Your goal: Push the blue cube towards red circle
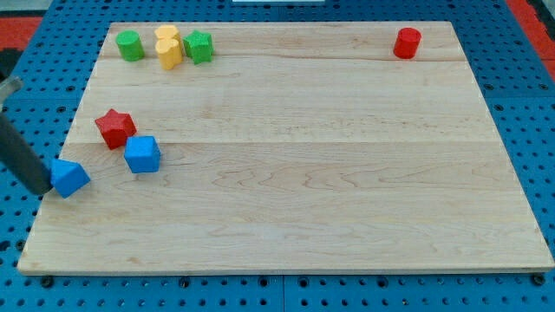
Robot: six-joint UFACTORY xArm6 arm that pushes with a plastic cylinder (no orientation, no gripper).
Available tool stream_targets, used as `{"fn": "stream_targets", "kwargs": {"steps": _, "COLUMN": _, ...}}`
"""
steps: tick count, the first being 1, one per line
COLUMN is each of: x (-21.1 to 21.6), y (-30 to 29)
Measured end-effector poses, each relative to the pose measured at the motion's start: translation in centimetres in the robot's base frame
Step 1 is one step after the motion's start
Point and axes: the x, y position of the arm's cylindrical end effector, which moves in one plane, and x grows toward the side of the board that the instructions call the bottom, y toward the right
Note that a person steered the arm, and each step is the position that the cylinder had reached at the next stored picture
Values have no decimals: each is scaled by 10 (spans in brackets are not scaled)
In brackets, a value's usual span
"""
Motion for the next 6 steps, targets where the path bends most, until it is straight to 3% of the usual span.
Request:
{"fn": "stream_targets", "kwargs": {"steps": 1, "x": 1, "y": 72}}
{"fn": "stream_targets", "kwargs": {"steps": 3, "x": -45, "y": 99}}
{"fn": "stream_targets", "kwargs": {"steps": 4, "x": -45, "y": 138}}
{"fn": "stream_targets", "kwargs": {"steps": 6, "x": -81, "y": 279}}
